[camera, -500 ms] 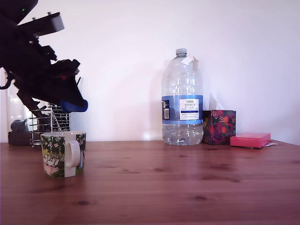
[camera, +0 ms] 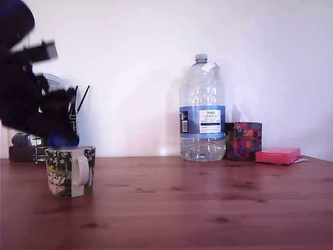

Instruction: Pick up the coffee capsules from the table one by one and drop them inside the nearest coffee cup

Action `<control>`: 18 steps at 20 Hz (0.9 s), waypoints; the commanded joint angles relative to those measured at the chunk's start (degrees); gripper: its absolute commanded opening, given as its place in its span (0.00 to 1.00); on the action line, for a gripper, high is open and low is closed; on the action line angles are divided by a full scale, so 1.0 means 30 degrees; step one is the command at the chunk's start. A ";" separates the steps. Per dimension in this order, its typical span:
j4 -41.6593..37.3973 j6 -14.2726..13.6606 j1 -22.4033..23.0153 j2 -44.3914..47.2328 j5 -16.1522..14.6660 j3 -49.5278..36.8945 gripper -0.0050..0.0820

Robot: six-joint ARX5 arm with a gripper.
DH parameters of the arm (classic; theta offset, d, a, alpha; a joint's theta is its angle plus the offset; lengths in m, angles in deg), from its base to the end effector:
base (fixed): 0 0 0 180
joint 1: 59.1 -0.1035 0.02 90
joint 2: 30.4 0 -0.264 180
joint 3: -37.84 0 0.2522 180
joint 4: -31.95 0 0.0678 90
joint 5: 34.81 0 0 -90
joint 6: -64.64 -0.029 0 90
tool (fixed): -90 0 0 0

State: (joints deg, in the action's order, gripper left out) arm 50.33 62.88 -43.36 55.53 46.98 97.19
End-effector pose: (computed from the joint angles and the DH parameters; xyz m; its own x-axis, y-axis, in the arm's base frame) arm 0.2829 -0.0840 0.1858 0.6353 -0.3274 -0.6994 0.3865 0.9189 -0.0791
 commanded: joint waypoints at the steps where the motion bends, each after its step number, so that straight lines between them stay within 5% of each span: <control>1: 0.0488 0.0087 0.0036 0.0641 -0.0131 0.0758 0.31; 18: 0.2798 0.0080 0.0036 0.0998 -0.0131 0.2477 0.31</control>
State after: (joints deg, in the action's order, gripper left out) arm 58.81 62.99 -43.36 57.96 46.70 104.79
